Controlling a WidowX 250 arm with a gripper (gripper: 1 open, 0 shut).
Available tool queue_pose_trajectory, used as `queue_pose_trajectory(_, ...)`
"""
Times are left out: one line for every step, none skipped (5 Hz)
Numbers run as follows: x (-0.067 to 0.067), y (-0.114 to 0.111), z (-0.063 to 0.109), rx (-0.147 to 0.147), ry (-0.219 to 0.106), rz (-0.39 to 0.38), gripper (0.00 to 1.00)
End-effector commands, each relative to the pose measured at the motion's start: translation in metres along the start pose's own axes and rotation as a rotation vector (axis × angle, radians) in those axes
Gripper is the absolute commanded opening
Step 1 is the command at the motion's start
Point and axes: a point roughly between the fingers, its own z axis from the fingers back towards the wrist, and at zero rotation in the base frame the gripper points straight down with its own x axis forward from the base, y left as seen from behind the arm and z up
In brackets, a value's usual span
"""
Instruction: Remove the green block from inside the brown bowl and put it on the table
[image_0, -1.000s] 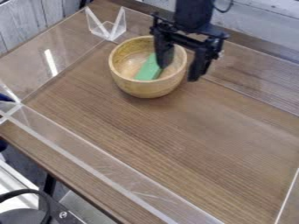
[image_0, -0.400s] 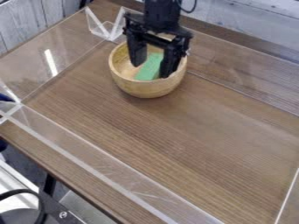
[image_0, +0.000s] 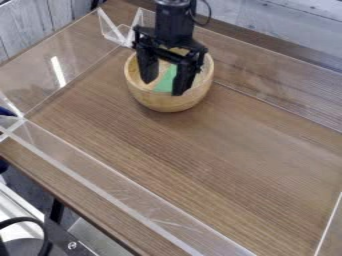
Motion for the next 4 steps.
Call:
queue_pose_trajectory(0.014, 0.010, 0.010, 0.011, -0.071, 0.003, 1.00)
queue_pose_trajectory(0.020, 0.014, 0.005, 0.011, -0.068, 0.005, 1.00)
queue_pose_trajectory(0.026, 0.018, -0.002, 0.012, -0.065, 0.009, 1.00)
queue_pose_trajectory(0.030, 0.020, -0.007, 0.013, -0.064, 0.011, 1.00)
